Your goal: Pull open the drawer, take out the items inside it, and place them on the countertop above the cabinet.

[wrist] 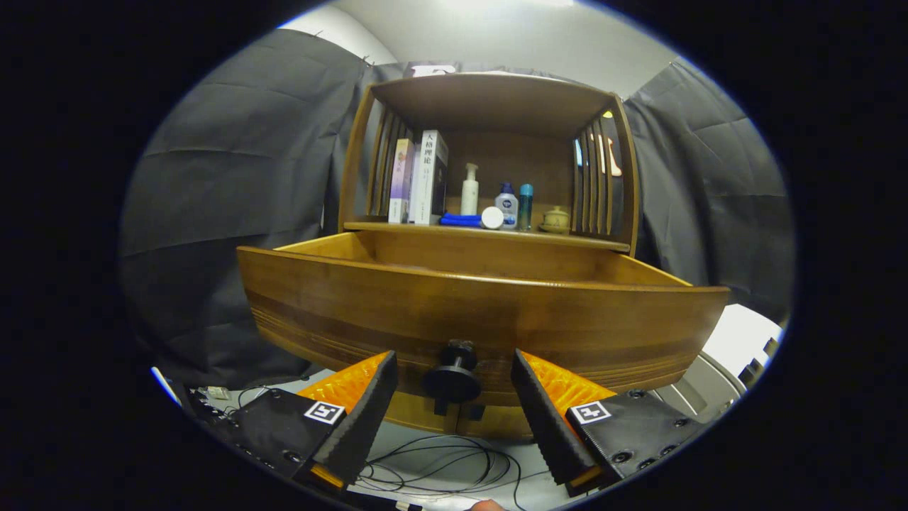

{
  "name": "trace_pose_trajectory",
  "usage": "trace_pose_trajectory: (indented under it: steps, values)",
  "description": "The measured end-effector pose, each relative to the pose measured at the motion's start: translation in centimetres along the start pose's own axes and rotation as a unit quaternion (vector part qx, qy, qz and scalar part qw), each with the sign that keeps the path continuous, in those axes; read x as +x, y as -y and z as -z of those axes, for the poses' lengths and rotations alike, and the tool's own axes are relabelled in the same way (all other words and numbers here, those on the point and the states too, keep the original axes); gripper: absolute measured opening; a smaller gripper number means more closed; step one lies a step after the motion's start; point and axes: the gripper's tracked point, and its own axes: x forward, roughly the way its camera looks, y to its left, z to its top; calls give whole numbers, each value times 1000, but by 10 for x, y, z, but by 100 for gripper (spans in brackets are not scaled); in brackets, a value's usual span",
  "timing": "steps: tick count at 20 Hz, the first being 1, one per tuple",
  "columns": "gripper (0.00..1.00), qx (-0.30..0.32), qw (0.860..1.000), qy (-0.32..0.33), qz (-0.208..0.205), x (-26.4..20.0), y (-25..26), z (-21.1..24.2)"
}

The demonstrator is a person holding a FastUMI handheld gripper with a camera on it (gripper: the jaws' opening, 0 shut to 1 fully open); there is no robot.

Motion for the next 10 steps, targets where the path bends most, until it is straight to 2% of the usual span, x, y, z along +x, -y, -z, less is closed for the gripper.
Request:
trace_pose_trajectory:
  steps: [2,10]
  values:
    - [96,9,1000,-7,19,3,10,4]
    - [97,23,999,-2,47,18,17,-2]
